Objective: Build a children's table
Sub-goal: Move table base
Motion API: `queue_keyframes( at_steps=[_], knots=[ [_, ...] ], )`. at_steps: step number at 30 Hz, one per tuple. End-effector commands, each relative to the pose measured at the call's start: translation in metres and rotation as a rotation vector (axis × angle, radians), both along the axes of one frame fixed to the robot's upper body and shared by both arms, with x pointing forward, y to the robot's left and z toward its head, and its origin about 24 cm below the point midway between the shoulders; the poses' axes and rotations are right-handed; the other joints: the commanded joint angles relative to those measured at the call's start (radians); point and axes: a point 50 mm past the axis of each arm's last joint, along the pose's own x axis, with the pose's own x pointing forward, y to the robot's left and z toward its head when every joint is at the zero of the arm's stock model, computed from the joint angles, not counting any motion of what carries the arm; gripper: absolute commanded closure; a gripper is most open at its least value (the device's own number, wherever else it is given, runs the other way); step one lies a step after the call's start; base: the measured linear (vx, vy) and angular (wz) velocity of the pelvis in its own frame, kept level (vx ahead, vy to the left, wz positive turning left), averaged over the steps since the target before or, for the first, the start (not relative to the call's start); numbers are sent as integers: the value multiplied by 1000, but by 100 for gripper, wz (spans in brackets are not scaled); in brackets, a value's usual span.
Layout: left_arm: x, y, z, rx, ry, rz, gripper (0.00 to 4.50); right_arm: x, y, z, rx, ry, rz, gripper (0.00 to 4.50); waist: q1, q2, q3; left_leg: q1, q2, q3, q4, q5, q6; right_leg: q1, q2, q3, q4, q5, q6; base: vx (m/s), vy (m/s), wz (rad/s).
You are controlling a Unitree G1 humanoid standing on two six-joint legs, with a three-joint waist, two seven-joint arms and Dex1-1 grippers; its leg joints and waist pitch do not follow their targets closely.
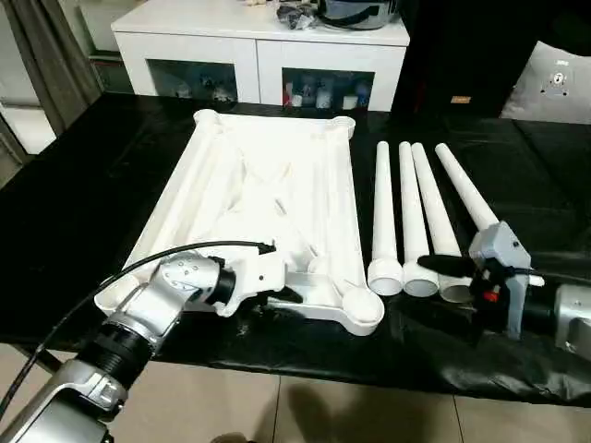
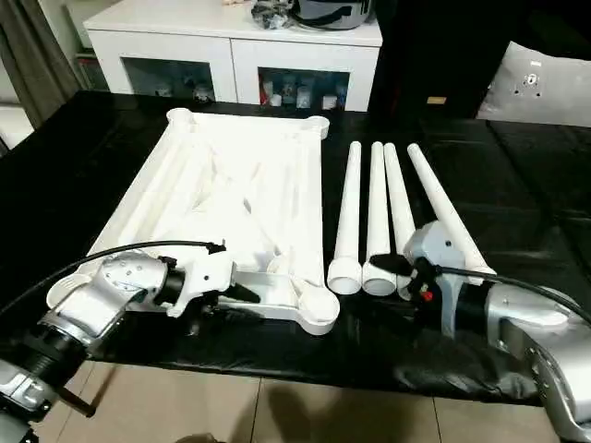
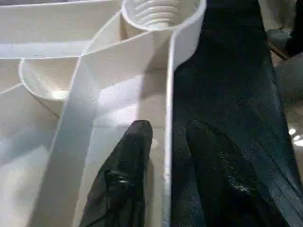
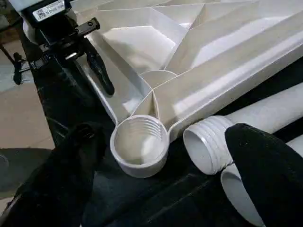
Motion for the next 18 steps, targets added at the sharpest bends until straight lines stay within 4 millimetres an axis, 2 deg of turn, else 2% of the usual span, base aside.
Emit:
queue_keyframes(
  at_steps=[1,2,3,4,6,7,8,14,18],
  knots=[
    [0,2,4,47,-20,-29,333,-2,-1,6,-2,-20,16,0,3,-7,-45,10,74,-24,-78,-214,41,34,-94,51,-94,-135,-230,0,0,0],
    [0,2,5,54,-26,-35,341,-2,-1,6,-2,-19,18,0,3,-6,-45,11,75,-23,-77,-214,41,33,-94,51,-93,-133,-230,0,0,0],
    [0,2,6,56,-28,-37,354,-3,-1,6,0,-17,21,0,5,-12,-45,9,74,-23,-78,-203,44,35,-94,51,-92,-128,-229,0,0,0],
    [0,2,7,56,-29,-38,366,-3,0,6,1,-14,22,0,5,-9,-46,9,75,-23,-77,-193,47,33,-95,50,-91,-119,-230,0,0,0],
    [1,2,9,62,-35,-38,372,-3,0,5,-1,-8,25,0,6,-9,-46,10,74,-22,-75,-187,49,33,-96,50,-91,-107,-235,0,0,0],
    [2,3,9,75,-45,-36,383,-2,1,5,-4,-4,27,0,5,-18,-47,9,74,-21,-75,-181,52,35,-95,50,-91,-102,-235,0,0,0],
    [2,3,9,76,-51,-36,383,-1,1,4,-12,-7,22,0,7,-12,-47,9,74,-22,-75,-169,55,34,-94,49,-88,-91,-237,0,0,0],
    [-2,2,10,34,-22,-15,434,3,1,4,-8,-24,-5,0,6,-14,-48,8,74,-21,-73,-156,61,35,-96,48,-86,-72,-244,0,0,0],
    [-4,4,10,15,-2,23,447,7,3,3,-5,-72,-53,0,3,-15,-50,8,74,-20,-73,-127,69,35,-95,47,-81,-22,-249,0,0,0]
  ],
)
